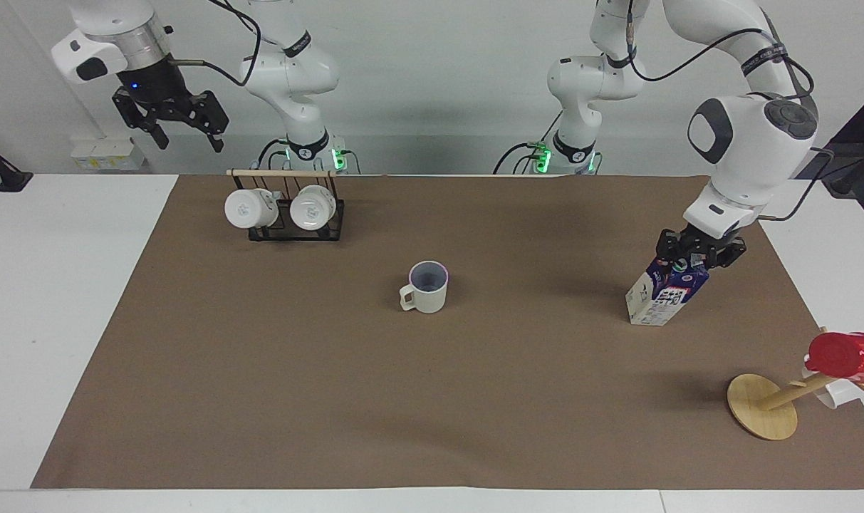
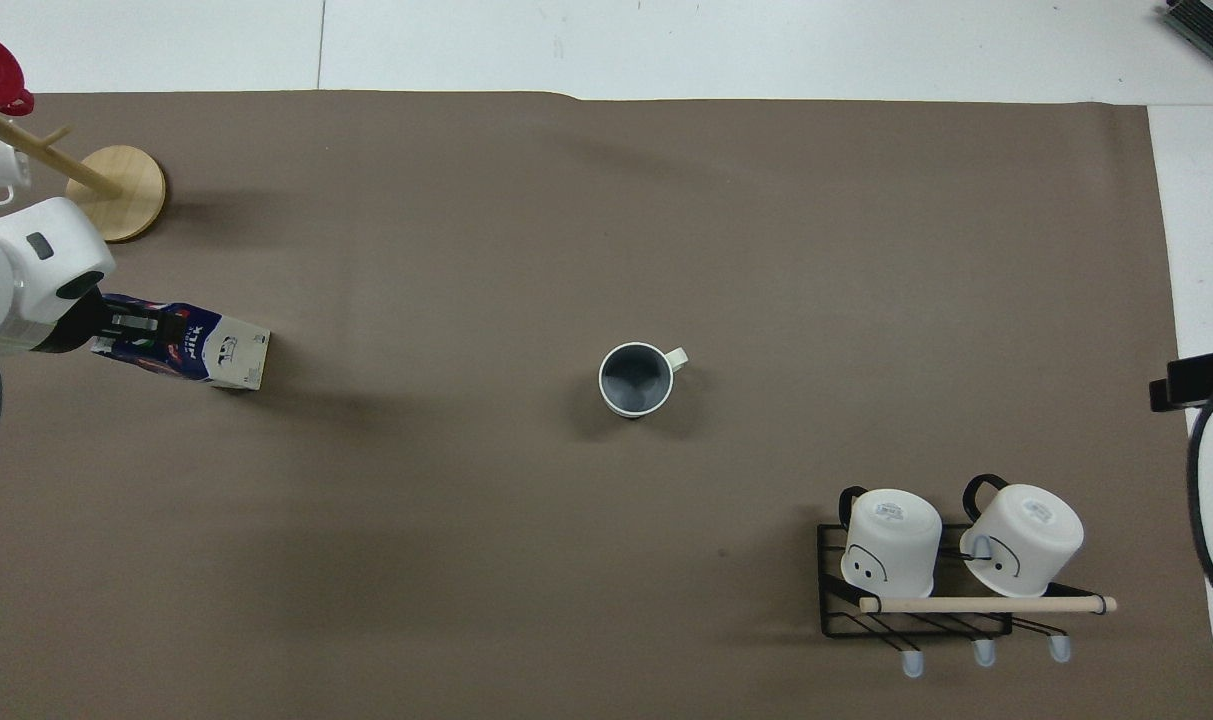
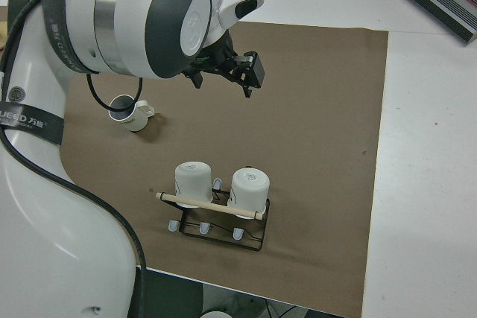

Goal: Place cup and milk on table

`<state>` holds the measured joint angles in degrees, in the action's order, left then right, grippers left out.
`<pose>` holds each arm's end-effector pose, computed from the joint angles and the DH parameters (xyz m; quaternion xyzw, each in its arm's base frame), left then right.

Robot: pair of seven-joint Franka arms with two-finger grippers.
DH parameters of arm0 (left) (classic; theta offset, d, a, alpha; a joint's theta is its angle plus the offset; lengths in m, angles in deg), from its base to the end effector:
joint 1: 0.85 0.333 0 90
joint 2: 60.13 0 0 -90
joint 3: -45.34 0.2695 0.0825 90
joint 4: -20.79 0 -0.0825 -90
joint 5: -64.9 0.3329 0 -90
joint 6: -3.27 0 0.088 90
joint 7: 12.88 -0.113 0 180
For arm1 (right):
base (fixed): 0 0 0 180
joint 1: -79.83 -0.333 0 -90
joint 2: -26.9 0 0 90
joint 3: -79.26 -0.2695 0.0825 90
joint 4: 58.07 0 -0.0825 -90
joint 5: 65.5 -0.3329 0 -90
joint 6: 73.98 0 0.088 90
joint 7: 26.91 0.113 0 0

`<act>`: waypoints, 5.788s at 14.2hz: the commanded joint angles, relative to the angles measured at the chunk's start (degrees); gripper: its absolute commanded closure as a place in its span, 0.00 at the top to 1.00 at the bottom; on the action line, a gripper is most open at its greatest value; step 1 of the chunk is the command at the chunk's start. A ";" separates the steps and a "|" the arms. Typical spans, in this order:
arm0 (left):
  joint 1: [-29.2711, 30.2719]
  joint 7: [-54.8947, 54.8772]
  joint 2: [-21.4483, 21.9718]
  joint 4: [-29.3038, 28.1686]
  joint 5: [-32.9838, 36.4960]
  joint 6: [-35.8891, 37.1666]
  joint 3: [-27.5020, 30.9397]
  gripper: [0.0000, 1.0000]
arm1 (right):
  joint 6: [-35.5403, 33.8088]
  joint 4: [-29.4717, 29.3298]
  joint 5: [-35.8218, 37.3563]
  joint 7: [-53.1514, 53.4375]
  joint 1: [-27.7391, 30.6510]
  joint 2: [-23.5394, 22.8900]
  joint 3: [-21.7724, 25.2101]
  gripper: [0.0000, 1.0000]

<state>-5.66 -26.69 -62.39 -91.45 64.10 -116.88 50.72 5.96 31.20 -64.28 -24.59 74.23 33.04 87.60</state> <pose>0.5289 0.0041 0.4324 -0.9925 0.1121 -0.0495 0.0019 0.4549 -0.0284 0.6132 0.9986 -0.0451 -0.0284 0.0027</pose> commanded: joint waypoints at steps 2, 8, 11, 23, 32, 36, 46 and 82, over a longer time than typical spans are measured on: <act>-0.64 -0.87 0.51 -0.44 0.36 -1.58 0.68 0.19 | -0.85 -2.34 -0.17 0.85 0.06 -2.27 -0.61 1.00; -1.60 0.44 0.95 2.28 0.28 -0.62 -0.46 0.19 | -0.58 -1.55 -0.70 0.59 0.32 -1.65 -0.61 1.00; -4.76 7.19 0.42 4.39 0.27 0.00 -0.46 0.19 | -0.40 -1.55 -0.70 0.50 0.50 -1.65 -0.70 1.00; -26.20 43.31 -9.58 19.60 -0.43 5.36 -0.55 0.05 | -0.40 -1.55 -0.70 0.59 0.50 -1.65 -0.70 1.00; -33.15 47.73 -13.20 17.85 -1.04 3.95 -0.81 0.12 | -0.40 -1.55 -0.70 0.59 0.50 -1.65 -0.70 1.00; -34.03 47.30 -12.77 17.06 -1.04 4.65 -0.81 0.39 | -0.40 -1.64 -0.70 0.59 0.50 -1.65 -0.70 1.00; -28.51 45.98 -6.27 16.97 -0.96 6.49 -0.20 1.00 | -0.40 -1.64 -0.70 0.59 0.50 -1.65 -0.70 1.00; -0.11 9.33 1.48 29.27 -0.96 33.22 -0.72 1.00 | 0.03 -2.17 -0.52 1.99 0.15 -1.83 -0.35 1.00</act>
<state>-5.68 -17.36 -60.59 -63.25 63.61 -85.14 49.81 6.97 29.96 -64.24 -20.77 73.52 31.40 87.22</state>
